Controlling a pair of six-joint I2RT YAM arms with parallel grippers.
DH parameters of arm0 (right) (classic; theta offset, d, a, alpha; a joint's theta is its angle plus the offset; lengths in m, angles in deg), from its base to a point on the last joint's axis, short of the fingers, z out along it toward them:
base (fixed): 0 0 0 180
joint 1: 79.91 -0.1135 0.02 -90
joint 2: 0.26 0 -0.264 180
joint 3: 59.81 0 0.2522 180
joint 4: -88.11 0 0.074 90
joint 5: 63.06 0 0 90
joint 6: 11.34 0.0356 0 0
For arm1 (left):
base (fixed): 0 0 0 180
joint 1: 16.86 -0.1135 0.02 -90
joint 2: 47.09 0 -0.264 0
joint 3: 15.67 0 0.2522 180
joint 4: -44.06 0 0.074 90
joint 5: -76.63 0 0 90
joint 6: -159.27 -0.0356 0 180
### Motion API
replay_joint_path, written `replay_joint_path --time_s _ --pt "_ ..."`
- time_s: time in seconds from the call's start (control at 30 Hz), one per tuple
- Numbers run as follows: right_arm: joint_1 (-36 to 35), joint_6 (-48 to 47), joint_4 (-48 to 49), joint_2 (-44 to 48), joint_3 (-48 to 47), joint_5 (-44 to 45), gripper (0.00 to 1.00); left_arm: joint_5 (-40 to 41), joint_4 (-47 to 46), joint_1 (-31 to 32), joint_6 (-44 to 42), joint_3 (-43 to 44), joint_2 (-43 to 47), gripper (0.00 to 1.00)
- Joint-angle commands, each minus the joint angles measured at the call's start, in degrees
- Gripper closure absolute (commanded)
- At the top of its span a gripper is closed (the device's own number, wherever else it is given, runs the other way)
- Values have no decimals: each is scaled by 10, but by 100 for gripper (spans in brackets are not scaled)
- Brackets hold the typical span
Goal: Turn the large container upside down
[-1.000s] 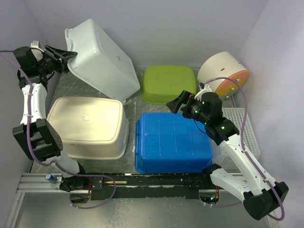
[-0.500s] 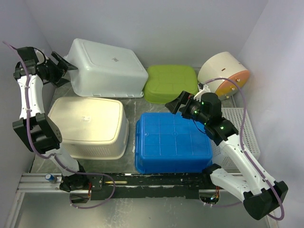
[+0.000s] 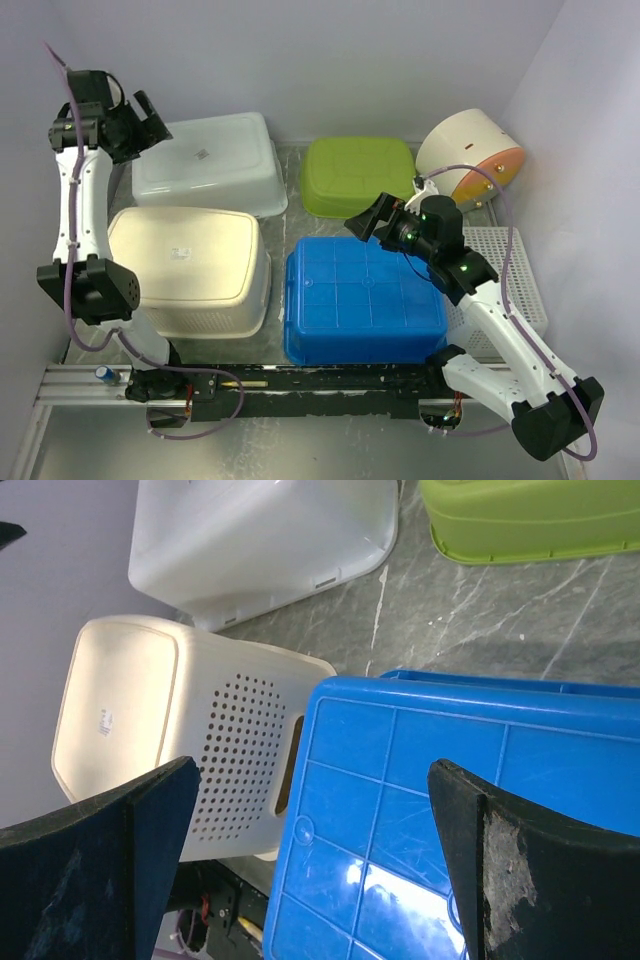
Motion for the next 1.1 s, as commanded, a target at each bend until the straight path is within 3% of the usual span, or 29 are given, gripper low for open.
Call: replay_joint_path --time_s 0.0,0.23,0.43,0.67,0.77,1.07 --pt "2 0 19 -1 7 -5 0 91 15 66 -31 30 41 1" --pt "2 -65 -46 -40 -51 56 0 106 -68 245 -103 -114 148 1" --pt "2 -122 -160 -110 -151 290 0 136 -139 352 -114 -323 290 1" --pt "2 -152 -204 -160 -202 386 0 134 -148 362 -93 -482 446 1" --pt "2 -163 -203 -166 -210 397 0 100 -129 362 -89 -488 458 1" --pt "2 -165 -174 -124 -185 423 0 152 -183 362 -72 -507 496 1"
